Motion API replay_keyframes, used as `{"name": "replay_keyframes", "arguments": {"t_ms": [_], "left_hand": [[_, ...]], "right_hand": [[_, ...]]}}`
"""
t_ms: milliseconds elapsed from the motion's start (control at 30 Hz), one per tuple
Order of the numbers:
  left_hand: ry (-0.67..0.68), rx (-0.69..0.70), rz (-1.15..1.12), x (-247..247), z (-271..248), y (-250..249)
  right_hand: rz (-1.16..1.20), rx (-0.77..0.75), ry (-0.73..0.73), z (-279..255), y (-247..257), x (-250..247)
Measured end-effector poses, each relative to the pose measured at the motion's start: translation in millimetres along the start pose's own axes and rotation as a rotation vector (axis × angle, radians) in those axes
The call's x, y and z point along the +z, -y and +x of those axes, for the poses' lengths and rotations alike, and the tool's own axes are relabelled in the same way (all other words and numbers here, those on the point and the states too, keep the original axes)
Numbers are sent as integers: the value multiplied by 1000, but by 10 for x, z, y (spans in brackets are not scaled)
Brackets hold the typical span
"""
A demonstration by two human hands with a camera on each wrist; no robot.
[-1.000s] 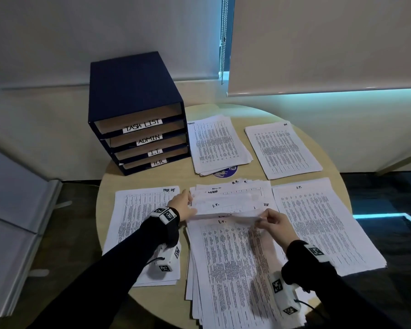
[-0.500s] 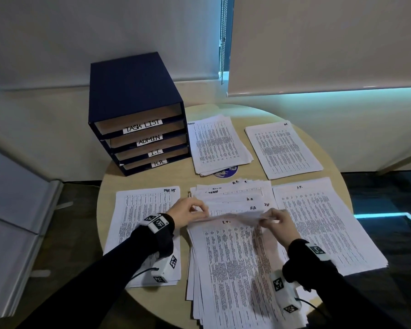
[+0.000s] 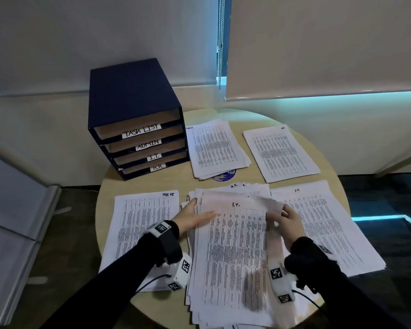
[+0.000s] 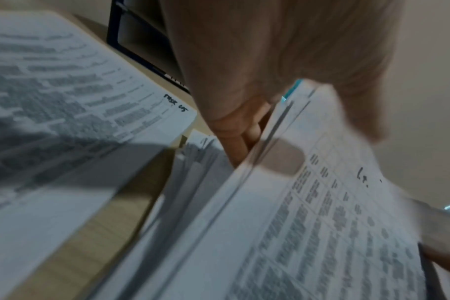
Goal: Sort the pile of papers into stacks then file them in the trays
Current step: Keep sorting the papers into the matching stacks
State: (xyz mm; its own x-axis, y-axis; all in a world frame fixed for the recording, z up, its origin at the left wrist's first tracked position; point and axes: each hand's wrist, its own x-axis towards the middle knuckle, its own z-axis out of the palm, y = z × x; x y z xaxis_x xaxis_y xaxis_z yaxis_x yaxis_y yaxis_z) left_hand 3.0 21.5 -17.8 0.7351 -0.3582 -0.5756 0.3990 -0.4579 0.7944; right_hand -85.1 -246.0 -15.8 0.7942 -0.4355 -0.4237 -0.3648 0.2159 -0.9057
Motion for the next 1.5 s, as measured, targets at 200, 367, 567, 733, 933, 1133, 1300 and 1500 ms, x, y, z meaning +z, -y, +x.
{"name": "replay_keyframes", "arguments": {"t_ms": [200, 367, 567, 733, 933, 1133, 1300, 1500], "left_hand": [[-210, 216, -266, 165, -125, -509], [-497, 566, -285, 308, -545, -1045], [-532, 611, -264, 353, -757, -947], [-535, 465, -295, 300, -662, -856], [-618, 451, -287, 278, -511, -890], [-569, 501, -353, 246, -592, -849], [-469, 310, -418, 202, -290, -496], [-463, 83, -471, 220, -15, -205]], "right_hand": [[188, -28, -28, -107, 595, 147], [344, -190, 145, -379, 1144, 320], [116, -399, 132, -538, 965, 453], [101, -245, 94, -419, 806, 554], [129, -250, 109, -521, 867, 770], [162, -309, 65, -499, 834, 665], [143, -90, 75, -230, 544, 701], [88, 55, 3, -41, 225, 792]]}}
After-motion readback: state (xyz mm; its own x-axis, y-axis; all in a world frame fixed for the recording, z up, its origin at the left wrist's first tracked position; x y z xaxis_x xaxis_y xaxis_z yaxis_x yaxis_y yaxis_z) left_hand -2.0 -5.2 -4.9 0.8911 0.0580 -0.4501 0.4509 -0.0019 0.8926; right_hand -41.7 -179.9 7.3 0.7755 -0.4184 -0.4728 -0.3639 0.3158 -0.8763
